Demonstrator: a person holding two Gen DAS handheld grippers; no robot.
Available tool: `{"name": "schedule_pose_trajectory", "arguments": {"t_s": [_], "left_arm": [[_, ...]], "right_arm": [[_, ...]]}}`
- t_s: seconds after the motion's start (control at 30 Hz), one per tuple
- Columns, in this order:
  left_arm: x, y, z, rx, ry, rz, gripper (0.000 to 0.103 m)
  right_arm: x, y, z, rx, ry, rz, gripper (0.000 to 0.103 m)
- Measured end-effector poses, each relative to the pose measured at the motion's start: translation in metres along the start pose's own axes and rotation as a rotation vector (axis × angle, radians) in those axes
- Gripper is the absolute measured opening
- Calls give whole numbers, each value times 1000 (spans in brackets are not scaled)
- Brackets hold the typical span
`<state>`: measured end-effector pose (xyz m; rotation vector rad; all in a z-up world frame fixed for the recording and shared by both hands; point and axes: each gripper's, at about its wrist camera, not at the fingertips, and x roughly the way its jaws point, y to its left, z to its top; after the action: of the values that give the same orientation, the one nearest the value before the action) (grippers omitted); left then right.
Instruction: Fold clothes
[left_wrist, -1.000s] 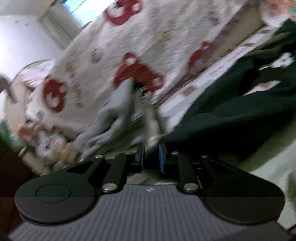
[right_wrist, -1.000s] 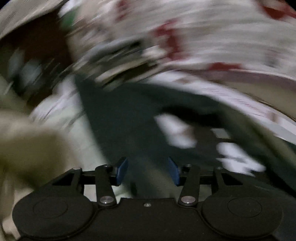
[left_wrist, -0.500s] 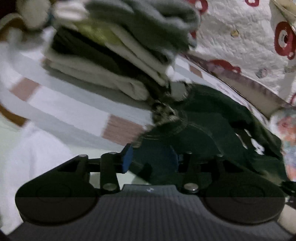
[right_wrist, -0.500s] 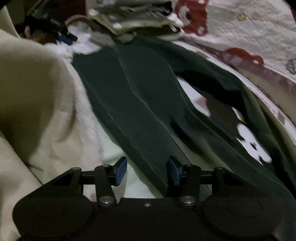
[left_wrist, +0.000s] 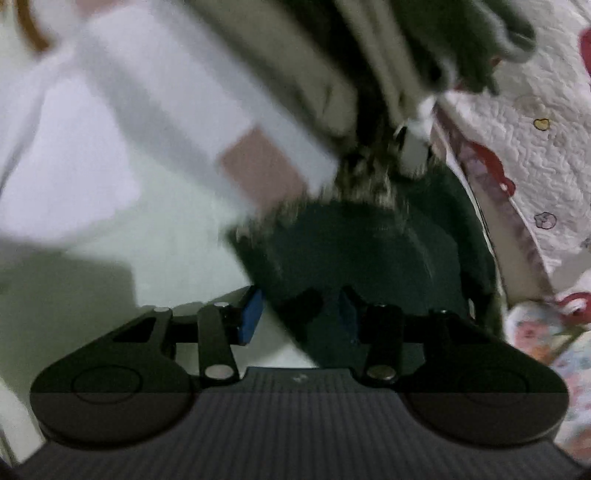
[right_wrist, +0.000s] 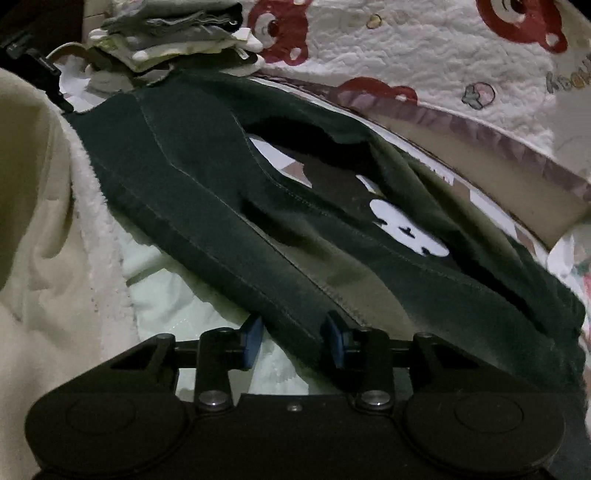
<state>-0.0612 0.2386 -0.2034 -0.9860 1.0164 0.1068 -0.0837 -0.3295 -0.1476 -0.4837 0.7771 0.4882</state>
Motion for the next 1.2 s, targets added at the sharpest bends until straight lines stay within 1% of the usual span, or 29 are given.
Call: {"name": "schedule_pose_trajectory", "arguments": {"t_s": [0.03, 0.07, 0.13, 0.17, 0.23, 0.27, 0.37, 0.4, 0.43, 0.47, 0.53, 0.6, 0.63, 0.67, 0.7, 0.73, 0.77, 0.83, 0.87, 0.9, 0.93, 0.97, 1.03, 1.07, 1.1, 1.17, 1.2], "left_arm": [[2, -2, 1, 8, -28, 7, 44], [4, 0, 0, -24, -46, -6, 47], [6, 6, -2, -119, -74, -52, 53], [7, 7, -2, -142, -84, -65, 54], [9, 7, -1, -174, -101, -83, 55], [10, 4, -2, -157, -107, -78, 54], [14, -14, -7, -31, -104, -43, 53], [15, -21, -9, 20, -92, -31, 45], [16, -28, -12, 80, -78, -15, 7], [16, -39, -15, 169, -70, 26, 5], [10, -56, -24, 321, -105, 87, 5], [4, -69, -31, 418, -143, 104, 5], [0, -71, -33, 439, -153, 109, 5], [-3, -72, -35, 452, -160, 112, 6], [-5, -71, -34, 442, -154, 104, 7], [-4, -69, -31, 416, -143, 92, 11], [0, -64, -27, 388, -133, 79, 13], [10, -55, -20, 333, -116, 54, 33], [16, -51, -16, 312, -106, 41, 34], [21, -47, -13, 299, -98, 36, 32], [26, -46, -11, 323, -82, 22, 14], [29, -53, -12, 398, -83, 42, 5], [25, -71, -17, 558, -108, 102, 4], [10, -82, -22, 606, -157, 96, 4], [-8, -94, -26, 647, -214, 79, 4], [-54, -114, -36, 697, -340, 25, 5], [-75, -121, -45, 726, -386, 18, 5]], "right_arm": [[2, 0, 0, 1, -4, -2, 42], [3, 1, 1, 2, -8, -4, 45], [7, 1, 1, 4, -16, -8, 51], [8, 2, 2, 5, -20, -10, 55], [12, 3, 2, 7, -28, -14, 57], [14, 3, 3, 8, -32, -16, 57], [19, 4, 4, 11, -43, -22, 58], [17, 2, 5, 29, -58, -17, 56], [14, -2, 6, 59, -79, -7, 44], [10, -6, 8, 89, -100, 3, 13], [4, -13, 11, 150, -142, 23, 14], [3, -20, 11, 205, -146, 46, 13], [3, -23, 12, 233, -142, 58, 13], [4, -22, 11, 230, -138, 61, 13], [6, -19, 9, 207, -133, 59, 13], [8, -17, 8, 194, -129, 56, 14], [10, -15, 8, 188, -124, 54, 15], [13, -12, 7, 177, -115, 48, 19], [15, -11, 6, 171, -111, 46, 22], [17, -9, 6, 166, -106, 43, 43], [21, -10, 6, 172, -91, 46, 56], [25, -12, 6, 184, -76, 49, 69], [30, -16, 5, 190, -70, 57, 65], [27, -19, 6, 192, -77, 59, 46], [22, -22, 6, 200, -90, 62, 22], [10, -29, 7, 226, -121, 73, 18], [2, -32, 8, 246, -144, 83, 17]]}}
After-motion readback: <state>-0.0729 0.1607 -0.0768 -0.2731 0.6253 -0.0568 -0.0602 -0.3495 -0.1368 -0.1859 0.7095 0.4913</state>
